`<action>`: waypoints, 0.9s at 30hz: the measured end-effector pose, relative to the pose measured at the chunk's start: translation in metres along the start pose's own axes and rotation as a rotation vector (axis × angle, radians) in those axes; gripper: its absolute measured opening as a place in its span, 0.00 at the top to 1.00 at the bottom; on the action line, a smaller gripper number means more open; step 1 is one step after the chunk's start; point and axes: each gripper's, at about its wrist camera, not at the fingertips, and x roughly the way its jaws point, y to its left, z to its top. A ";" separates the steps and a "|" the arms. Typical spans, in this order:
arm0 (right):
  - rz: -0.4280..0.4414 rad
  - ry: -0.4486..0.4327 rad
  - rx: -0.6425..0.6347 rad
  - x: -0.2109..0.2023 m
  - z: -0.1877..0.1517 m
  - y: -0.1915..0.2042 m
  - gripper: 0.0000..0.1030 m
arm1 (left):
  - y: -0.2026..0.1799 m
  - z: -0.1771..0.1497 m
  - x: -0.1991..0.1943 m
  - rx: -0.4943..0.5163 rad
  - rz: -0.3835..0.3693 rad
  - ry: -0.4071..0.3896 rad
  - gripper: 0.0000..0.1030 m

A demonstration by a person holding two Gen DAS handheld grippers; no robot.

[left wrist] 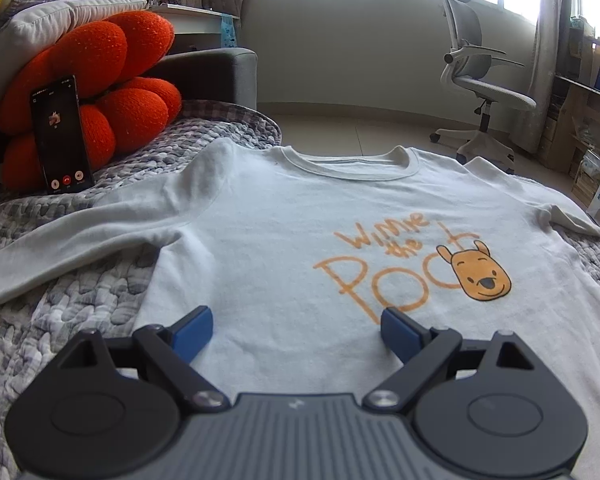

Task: Fold clothes

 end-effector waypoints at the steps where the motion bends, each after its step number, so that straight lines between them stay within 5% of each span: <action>1: 0.021 0.004 0.015 -0.002 -0.001 -0.001 0.35 | 0.000 0.000 -0.002 -0.002 -0.004 0.007 0.11; 9: 0.086 -0.020 0.059 0.011 0.015 -0.004 0.35 | -0.007 0.014 -0.024 0.009 -0.112 0.121 0.11; 19: 0.101 -0.044 0.211 0.018 0.031 -0.032 0.40 | -0.034 -0.009 -0.112 0.425 -0.353 0.141 0.12; 27: 0.090 -0.033 0.238 0.017 0.032 -0.044 0.45 | -0.020 -0.056 -0.153 0.506 -0.509 0.166 0.33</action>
